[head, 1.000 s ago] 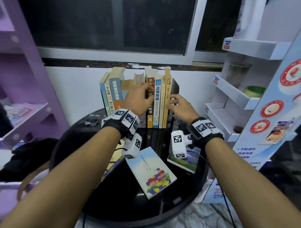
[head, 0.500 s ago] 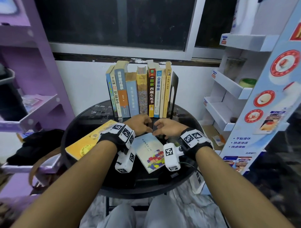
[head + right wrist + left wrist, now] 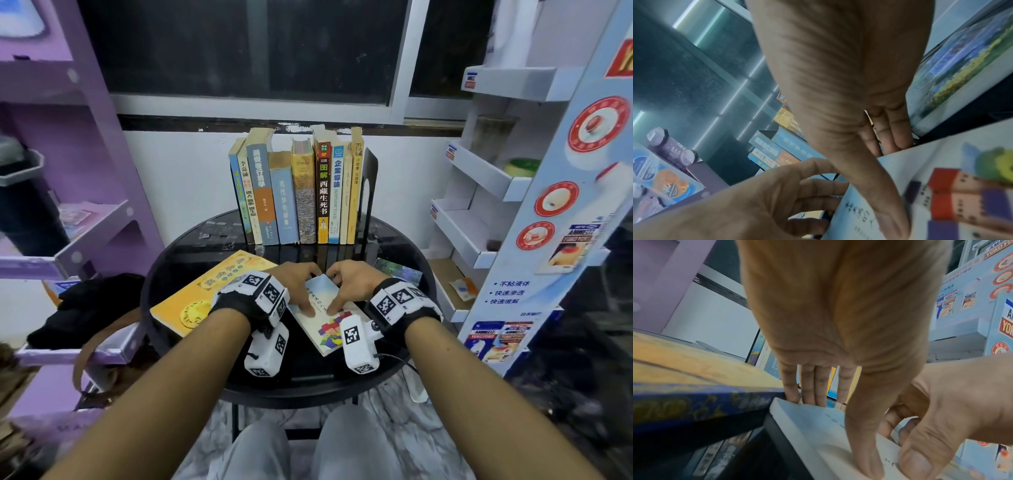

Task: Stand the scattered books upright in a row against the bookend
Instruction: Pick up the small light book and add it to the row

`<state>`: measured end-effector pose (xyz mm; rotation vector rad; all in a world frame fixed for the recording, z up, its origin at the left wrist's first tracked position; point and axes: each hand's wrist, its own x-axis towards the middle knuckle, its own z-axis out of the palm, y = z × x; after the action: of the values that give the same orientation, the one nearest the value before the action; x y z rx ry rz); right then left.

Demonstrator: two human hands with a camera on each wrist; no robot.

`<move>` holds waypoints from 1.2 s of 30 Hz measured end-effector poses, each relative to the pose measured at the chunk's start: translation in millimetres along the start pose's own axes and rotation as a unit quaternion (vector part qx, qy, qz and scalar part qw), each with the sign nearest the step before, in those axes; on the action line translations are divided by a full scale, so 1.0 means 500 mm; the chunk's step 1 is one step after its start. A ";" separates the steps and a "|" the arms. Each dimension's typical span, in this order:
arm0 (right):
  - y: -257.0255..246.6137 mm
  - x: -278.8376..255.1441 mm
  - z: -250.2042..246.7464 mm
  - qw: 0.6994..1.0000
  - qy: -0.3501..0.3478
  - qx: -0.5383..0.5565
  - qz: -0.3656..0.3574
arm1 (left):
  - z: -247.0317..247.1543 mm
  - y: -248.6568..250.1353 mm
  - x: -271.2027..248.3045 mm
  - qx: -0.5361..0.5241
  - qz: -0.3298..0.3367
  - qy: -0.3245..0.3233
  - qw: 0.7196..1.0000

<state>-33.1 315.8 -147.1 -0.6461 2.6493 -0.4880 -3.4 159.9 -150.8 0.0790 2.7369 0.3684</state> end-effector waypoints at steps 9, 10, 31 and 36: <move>0.006 0.008 0.006 0.999 -0.022 0.026 0.020 | 0.013 -0.007 0.013 -0.011 0.010 0.047 0.999; 0.006 0.006 0.006 0.999 -0.022 0.037 0.023 | 0.014 -0.010 0.012 -0.013 0.013 0.056 0.998; 0.031 -0.017 -0.061 0.938 0.051 0.339 -0.057 | -0.031 -0.030 0.000 -0.495 0.049 0.177 0.849; 0.020 -0.022 -0.081 0.902 0.103 0.412 -0.083 | -0.053 -0.002 0.008 -0.599 0.096 0.228 0.761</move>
<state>-45.1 339.4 -113.0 -0.5477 2.2303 -1.6729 -16.9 152.8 -128.6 -0.0926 2.3186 2.3330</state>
